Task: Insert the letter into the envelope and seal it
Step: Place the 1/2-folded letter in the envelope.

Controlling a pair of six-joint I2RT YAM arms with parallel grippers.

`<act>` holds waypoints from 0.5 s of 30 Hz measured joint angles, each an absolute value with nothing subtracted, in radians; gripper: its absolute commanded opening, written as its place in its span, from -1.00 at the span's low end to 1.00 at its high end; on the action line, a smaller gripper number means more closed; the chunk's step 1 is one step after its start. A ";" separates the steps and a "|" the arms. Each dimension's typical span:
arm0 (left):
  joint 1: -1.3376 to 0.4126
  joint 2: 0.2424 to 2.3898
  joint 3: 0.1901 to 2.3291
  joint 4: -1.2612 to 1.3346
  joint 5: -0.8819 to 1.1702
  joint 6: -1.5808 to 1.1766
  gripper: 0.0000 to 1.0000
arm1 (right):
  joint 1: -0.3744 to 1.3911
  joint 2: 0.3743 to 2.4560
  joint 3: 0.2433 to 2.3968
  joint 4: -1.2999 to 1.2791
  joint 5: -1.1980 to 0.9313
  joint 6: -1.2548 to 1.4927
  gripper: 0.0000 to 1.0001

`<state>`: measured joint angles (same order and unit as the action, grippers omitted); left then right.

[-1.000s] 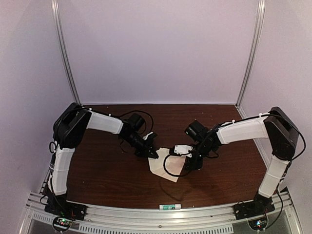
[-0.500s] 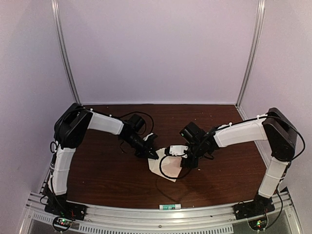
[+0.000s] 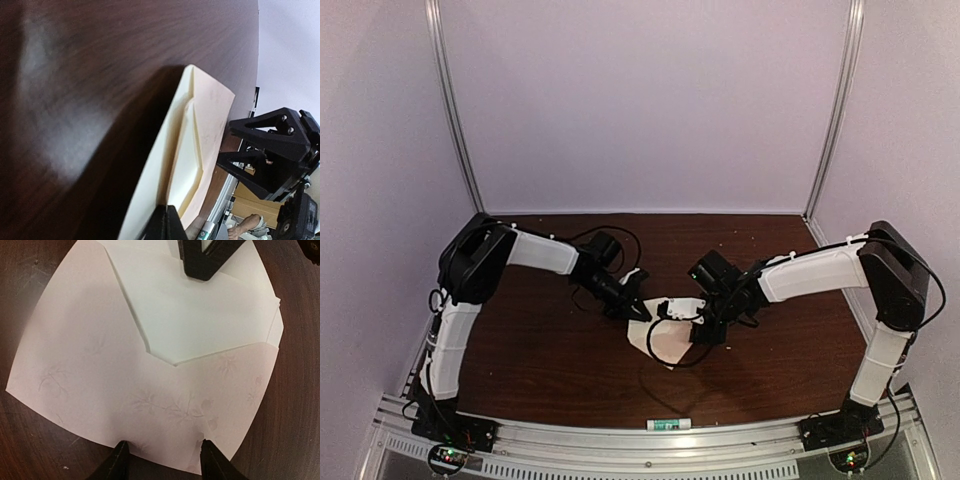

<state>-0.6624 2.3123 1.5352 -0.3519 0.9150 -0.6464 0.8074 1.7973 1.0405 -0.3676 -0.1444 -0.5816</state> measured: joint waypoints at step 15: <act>-0.662 2.348 1.614 -0.491 0.917 -0.558 -1.00 | 0.750 1.799 1.041 -0.357 -0.126 -0.580 -0.04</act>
